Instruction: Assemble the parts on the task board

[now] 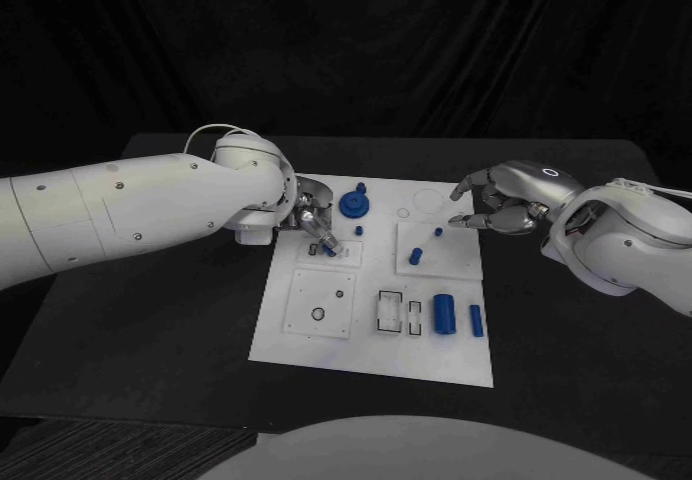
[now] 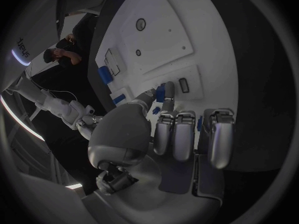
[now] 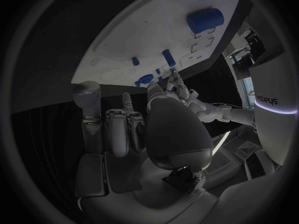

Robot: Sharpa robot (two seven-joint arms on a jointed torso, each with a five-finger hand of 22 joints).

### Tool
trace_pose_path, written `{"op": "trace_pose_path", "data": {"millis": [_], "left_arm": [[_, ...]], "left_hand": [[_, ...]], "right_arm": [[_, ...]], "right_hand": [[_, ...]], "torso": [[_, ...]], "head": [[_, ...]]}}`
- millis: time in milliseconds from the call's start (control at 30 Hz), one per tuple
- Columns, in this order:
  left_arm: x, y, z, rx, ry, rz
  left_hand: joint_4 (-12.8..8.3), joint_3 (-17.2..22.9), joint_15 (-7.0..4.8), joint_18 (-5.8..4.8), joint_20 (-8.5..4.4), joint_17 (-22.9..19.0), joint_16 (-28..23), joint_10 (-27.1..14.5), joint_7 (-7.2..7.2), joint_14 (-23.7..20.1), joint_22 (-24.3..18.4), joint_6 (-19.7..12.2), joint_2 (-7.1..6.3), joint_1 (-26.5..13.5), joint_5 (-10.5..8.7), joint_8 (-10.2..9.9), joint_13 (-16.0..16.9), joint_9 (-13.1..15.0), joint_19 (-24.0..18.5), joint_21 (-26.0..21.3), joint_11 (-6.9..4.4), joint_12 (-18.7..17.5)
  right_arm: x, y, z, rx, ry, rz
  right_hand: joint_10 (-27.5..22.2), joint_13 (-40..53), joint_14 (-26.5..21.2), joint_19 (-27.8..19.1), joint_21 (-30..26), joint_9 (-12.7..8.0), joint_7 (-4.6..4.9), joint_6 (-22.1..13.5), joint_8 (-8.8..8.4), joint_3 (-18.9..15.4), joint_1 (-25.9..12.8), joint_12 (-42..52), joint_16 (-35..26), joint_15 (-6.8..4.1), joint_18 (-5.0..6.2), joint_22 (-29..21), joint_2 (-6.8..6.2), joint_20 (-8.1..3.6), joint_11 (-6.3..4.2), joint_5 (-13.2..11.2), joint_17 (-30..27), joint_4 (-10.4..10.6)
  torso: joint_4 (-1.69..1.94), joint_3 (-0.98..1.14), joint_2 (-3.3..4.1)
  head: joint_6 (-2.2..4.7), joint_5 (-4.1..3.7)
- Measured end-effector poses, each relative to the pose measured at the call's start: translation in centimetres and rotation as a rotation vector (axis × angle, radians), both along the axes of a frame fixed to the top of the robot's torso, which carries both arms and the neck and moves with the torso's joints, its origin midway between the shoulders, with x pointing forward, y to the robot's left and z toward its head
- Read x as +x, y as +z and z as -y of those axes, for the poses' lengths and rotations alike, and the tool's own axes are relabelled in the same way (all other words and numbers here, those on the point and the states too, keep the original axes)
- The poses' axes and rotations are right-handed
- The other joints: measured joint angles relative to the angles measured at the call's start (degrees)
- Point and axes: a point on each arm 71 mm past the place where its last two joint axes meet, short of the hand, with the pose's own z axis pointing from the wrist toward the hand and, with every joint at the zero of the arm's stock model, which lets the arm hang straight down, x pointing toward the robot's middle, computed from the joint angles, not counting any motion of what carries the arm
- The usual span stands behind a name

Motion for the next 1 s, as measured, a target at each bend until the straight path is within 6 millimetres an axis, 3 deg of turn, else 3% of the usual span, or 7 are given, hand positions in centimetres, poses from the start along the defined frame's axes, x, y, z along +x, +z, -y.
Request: {"op": "trace_pose_path", "data": {"millis": [100, 233, 300, 567, 667, 733, 1000], "left_arm": [[0.0, 0.1, -0.6, -0.005, 0.015, 0.007], [-0.1, 0.1, -1.1, -0.008, 0.033, 0.017], [-0.1, 0.1, -1.3, -0.007, 0.041, 0.020], [-0.1, 0.2, -1.9, 0.005, 0.080, 0.034], [-0.2, 0.2, -1.9, -0.005, 0.100, 0.030], [-0.2, 0.2, -2.0, -0.022, 0.119, 0.016], [-0.6, 0.0, -1.9, -0.074, 0.169, -0.042]], "left_hand": [[-1.1, 2.2, 0.00, 0.00, 0.00, 0.0, 0.0, 0.0, 0.00, 0.0, 0.0, 0.0, -0.32, -1.1, 0.00, 0.0, 0.0, 0.3, 0.0, 0.0, 0.01, 0.0], [-0.6, 2.7, 0.00, 0.00, 0.00, 0.0, 0.0, 0.0, 0.08, 0.0, 0.0, 0.1, -0.34, -2.0, 0.00, 0.1, 0.0, 0.7, 0.0, 0.0, 0.04, 0.0], [-1.9, 4.7, 0.00, 0.00, 0.00, 0.0, 0.0, 0.0, 0.08, 0.0, 0.0, 0.1, -0.56, -2.8, -0.02, 0.1, 0.0, 0.8, 0.0, 0.0, 0.05, 0.0], [-1.9, 6.4, 0.00, 0.00, 0.00, 0.0, 0.0, -0.1, 0.26, 0.0, 0.0, 0.3, -0.57, -4.4, -0.03, 0.4, 0.0, 1.4, 0.0, 0.0, -0.13, 0.0], [-1.5, 6.7, -0.20, 0.00, 0.00, 0.0, 0.0, -0.1, 0.28, 0.2, 0.0, 0.3, -0.57, -4.4, -0.03, 0.7, 0.0, 1.6, 0.0, 0.0, -0.13, 0.0], [-1.7, 7.3, -0.22, 0.00, 0.00, 0.0, 0.0, -0.1, 0.28, 0.2, 0.0, 0.3, -0.88, -4.7, 0.60, 0.7, 0.0, 1.8, 0.0, 0.0, -0.13, 0.0], [-1.9, 8.0, -0.21, 0.00, 0.00, 0.0, 0.0, -0.1, 0.28, 0.2, 0.0, 0.3, -0.96, -5.5, 0.91, 0.7, 0.0, 1.9, 0.0, 0.0, -0.11, 0.0]], "right_arm": [[0.0, 0.0, 0.0, -0.001, -0.003, -0.002], [0.0, 0.0, 0.1, -0.003, -0.006, -0.005], [0.0, -0.1, 0.1, -0.004, -0.006, -0.006], [0.0, -0.2, 0.1, -0.010, -0.009, -0.016], [0.0, -0.3, 0.1, -0.012, -0.010, -0.020], [0.0, -0.3, 0.1, -0.014, -0.010, -0.022], [-0.1, -0.6, 0.1, -0.017, -0.014, -0.032]], "right_hand": [[0.0, 0.0, 0.0, 0.0, -0.2, -0.1, -0.16, 0.2, -0.06, 0.0, 0.1, 0.0, 0.0, 0.00, 0.00, 0.0, 0.08, -0.03, 0.00, 0.5, 0.0, 0.0], [0.0, 0.0, 0.0, -0.2, -0.6, -0.2, -0.16, 0.2, -0.22, -0.2, 0.5, 0.0, 0.0, 0.00, 0.00, 0.0, 0.47, -0.21, 0.00, 1.3, 0.0, -0.2], [0.0, 0.0, 0.0, -0.2, -0.6, -0.2, -0.31, 0.3, -0.22, -0.2, 0.8, 0.0, -0.2, 0.00, 0.00, 0.0, 0.75, -0.20, 0.00, 1.8, 0.0, -0.2], [0.0, 0.0, 0.0, -0.2, -1.2, -0.4, -0.31, 0.7, -0.50, -0.3, 1.1, 0.0, -0.2, 0.00, 0.00, 0.0, 1.05, -0.21, 0.00, 2.9, 0.0, -0.3], [0.0, 0.0, 0.0, -0.2, -1.4, -0.4, -0.31, 0.7, -0.50, -0.3, 1.1, 0.0, -0.3, 0.00, 0.05, 0.0, 1.05, -0.21, 0.00, 3.1, 0.0, -0.3], [0.0, 0.0, 0.0, -0.2, -1.6, -0.4, -0.31, 0.7, -0.50, -0.3, 1.1, 0.0, -0.4, 0.00, 0.92, 0.0, 1.05, -0.21, 0.00, 3.3, 0.0, -0.3], [0.0, 0.0, 0.0, -0.2, -1.6, -0.5, -0.31, 0.7, -0.50, -0.3, 1.5, 0.0, -0.4, 0.00, 0.91, 0.0, 1.04, -0.21, 0.00, 3.6, 0.0, -0.6]], "torso": [[-0.02, -0.03, -0.04], [-0.02, -0.03, -0.07], [-0.01, -0.03, -0.07], [0.09, 0.08, -0.09], [0.10, 0.08, -0.08], [0.09, 0.08, -0.07], [-0.02, 0.04, -0.05]], "head": [[0.00, 0.15], [0.00, 0.20], [0.00, 0.20], [0.00, 0.43], [0.00, 0.46], [0.00, 0.47], [0.00, 0.56]]}}
